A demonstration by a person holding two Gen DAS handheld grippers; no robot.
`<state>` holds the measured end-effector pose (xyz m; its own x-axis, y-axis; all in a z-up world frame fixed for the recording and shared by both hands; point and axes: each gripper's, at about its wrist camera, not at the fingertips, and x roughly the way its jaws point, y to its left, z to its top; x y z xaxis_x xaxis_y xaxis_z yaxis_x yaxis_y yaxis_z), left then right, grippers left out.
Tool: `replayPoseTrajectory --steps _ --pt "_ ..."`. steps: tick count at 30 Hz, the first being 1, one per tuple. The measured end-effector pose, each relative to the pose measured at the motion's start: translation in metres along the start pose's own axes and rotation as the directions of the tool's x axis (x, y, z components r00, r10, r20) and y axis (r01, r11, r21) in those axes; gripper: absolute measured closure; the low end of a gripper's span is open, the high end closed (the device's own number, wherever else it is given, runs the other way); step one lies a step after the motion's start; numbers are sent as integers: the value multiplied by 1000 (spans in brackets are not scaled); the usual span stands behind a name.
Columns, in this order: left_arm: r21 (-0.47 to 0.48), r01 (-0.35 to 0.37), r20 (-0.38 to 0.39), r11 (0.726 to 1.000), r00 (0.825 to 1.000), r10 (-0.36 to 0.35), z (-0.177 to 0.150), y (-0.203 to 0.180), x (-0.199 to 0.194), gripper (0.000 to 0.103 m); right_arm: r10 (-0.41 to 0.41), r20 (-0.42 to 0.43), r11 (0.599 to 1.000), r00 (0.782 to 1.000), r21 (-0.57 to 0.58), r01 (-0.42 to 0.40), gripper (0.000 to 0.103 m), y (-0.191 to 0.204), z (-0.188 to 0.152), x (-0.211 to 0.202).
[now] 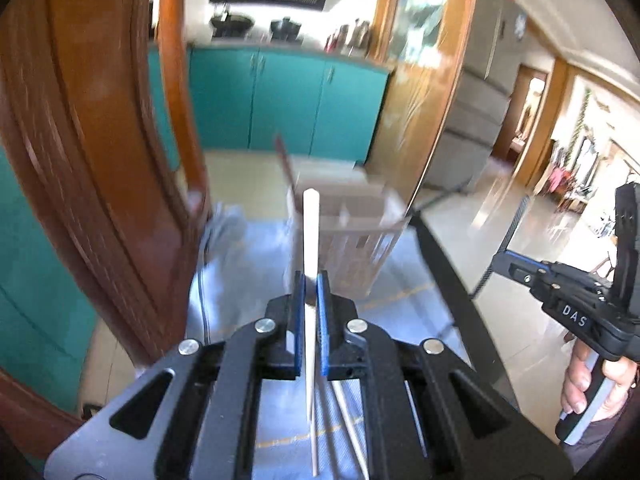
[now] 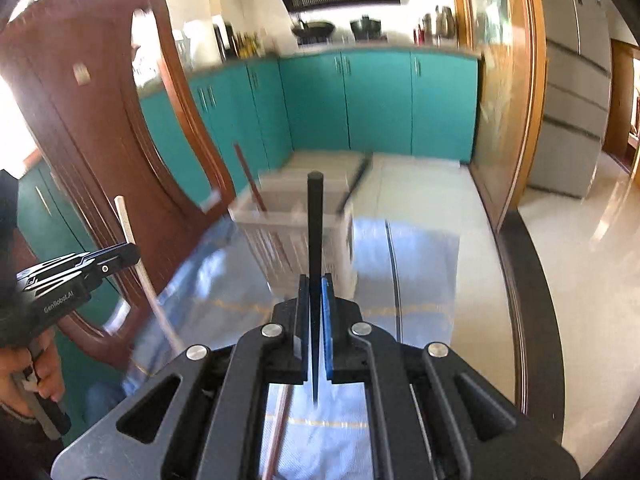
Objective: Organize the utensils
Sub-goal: 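Carry both chopsticks over the white basket and lower them inside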
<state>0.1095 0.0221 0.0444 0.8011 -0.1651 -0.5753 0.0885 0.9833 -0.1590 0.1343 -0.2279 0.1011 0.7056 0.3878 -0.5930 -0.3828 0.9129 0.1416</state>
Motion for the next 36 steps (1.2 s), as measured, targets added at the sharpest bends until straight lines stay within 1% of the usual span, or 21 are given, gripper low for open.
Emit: replayPoseTrajectory --steps 3,5,6,8,9,10,12,13,15,17,21,23,26,31,36 --pt "26 10 86 1000 996 -13 38 -7 -18 96 23 65 1000 998 4 -23 97 -2 34 -14" --pt "44 7 161 999 987 -14 70 -13 -26 96 25 123 1000 992 2 -25 97 -1 61 -18" --pt "42 6 180 999 984 -14 81 -16 -27 96 14 140 1000 990 8 -15 97 1 71 -18" --pt "23 -3 213 1000 977 -2 104 -19 -23 96 -1 167 1000 986 22 -2 97 1 93 -15" --pt "20 -20 231 1000 973 15 116 -21 -18 96 -8 190 999 982 34 1 97 1 106 -14" --pt "16 -36 256 999 966 31 125 -22 -11 96 -19 208 999 978 41 11 97 1 114 -13" --pt "16 -38 301 999 953 31 136 -24 7 96 -46 242 999 969 39 38 97 5 125 -11" --pt "8 -46 303 999 952 42 136 -25 16 96 -64 254 998 965 36 57 97 7 128 -7" --pt "-7 -78 285 997 956 77 134 -23 41 96 -91 254 996 963 24 88 97 12 126 3" --pt "-34 -93 255 995 962 98 124 -18 64 96 -93 241 996 966 18 91 97 13 119 19" --pt "-42 -92 201 995 975 99 106 -12 86 96 -80 181 997 980 10 79 97 10 96 50" --pt "-38 -102 185 994 977 107 99 -9 93 96 -71 158 997 985 10 70 97 9 83 60" --pt "-28 -102 163 994 981 105 89 -7 100 96 -68 139 998 988 13 66 97 10 74 70" --pt "-23 -100 143 995 984 102 76 -6 104 96 -73 121 997 990 1 74 97 15 63 76" --pt "-18 -95 155 995 983 97 69 -8 94 96 -82 123 997 989 -6 83 95 17 57 73"
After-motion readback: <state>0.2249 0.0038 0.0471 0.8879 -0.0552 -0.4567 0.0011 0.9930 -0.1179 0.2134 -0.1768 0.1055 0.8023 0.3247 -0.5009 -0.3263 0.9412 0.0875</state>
